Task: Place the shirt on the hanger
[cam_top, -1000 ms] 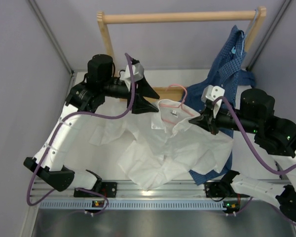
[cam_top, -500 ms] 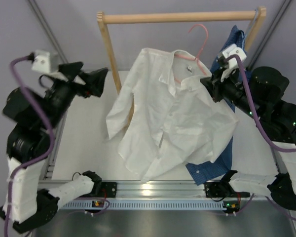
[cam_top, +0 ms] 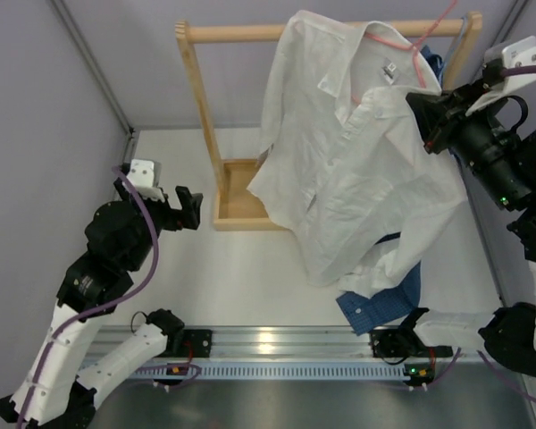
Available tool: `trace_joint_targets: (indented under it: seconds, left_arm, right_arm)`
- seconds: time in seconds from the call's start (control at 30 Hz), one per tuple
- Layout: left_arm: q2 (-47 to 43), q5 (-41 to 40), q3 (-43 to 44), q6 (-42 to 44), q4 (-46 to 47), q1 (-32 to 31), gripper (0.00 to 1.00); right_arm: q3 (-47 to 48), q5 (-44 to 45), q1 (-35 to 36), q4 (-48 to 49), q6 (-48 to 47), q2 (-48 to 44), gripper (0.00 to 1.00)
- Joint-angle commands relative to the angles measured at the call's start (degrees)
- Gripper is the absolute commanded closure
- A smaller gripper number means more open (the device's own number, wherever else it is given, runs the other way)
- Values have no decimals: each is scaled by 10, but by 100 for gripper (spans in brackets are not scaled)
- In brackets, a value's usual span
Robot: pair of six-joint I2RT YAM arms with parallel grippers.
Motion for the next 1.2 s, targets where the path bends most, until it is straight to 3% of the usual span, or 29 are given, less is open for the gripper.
trace_joint_targets:
  seconds: [0.0,0.2,0.4,0.53,0.63,0.7,0.73,0.83,0.93,1.17]
  left_arm:
    - [-3,-17,-28,-14,27,-1,2]
    - [6,-20,-91,-19,86,1,2]
    - [7,-38,-105,-14,89,3,2]
    - [15,-48,-112,-20,92,18,2]
    - [43,-116,-110,-45,79,57,2]
    - [64,-146,-105,-65,65,113,2]
    - [78,-141,-104,-87,61,135,2]
    - [80,-91,-108,-120,64,229,2]
    - [66,-83,-119,-126,73,277,2]
    - [58,-62,-137,-119,81,281,2]
  right_arm:
    - [-63,-15,-1,49,33,-26,100]
    - [-180,-36,-1,70,66,-68,100]
    - [-205,-45,-1,74,106,-69,100]
    - [-197,4,0,86,146,-22,100]
    - [-144,103,21,63,186,32,100]
    - [-88,170,77,49,175,80,100]
    - [-74,239,98,50,168,97,100]
    - [-6,297,148,47,152,168,100]
    - [49,299,152,43,157,221,100]
    - [152,238,143,55,164,306,100]
